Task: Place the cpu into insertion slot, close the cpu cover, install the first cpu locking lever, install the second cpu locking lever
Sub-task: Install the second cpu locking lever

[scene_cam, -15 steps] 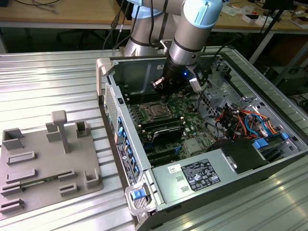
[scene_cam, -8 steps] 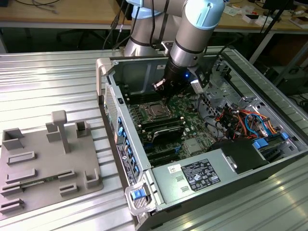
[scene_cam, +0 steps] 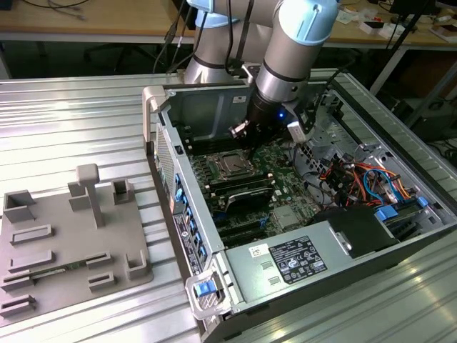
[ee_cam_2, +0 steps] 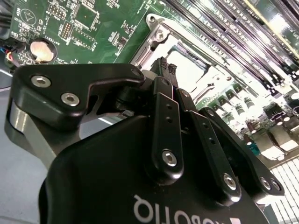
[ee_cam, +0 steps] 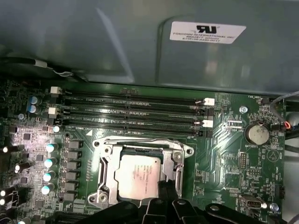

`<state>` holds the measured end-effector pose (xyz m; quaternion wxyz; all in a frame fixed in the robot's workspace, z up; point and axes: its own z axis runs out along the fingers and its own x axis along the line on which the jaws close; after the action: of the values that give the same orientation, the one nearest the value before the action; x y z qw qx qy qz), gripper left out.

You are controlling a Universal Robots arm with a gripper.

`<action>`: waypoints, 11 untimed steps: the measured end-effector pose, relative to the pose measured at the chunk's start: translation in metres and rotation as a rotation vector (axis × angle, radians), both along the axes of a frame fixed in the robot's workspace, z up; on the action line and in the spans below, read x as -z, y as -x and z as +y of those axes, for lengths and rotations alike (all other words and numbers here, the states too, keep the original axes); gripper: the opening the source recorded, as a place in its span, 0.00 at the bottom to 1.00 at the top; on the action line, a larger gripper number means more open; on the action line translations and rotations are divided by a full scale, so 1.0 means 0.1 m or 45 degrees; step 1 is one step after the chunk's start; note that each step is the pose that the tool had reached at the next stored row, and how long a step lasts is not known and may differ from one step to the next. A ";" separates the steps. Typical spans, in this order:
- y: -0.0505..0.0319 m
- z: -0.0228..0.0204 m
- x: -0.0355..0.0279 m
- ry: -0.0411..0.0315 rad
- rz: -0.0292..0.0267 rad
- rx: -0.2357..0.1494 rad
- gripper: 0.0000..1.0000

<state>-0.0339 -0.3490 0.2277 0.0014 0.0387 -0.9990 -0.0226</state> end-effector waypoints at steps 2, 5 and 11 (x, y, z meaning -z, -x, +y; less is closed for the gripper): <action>0.000 -0.008 -0.052 0.0009 0.0001 0.000 0.11; -0.001 -0.034 -0.073 0.0013 0.0000 0.000 0.11; -0.001 -0.104 -0.078 0.0036 0.0000 0.000 0.11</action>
<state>-0.0339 -0.3593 0.2355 0.0014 0.0388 -0.9990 -0.0212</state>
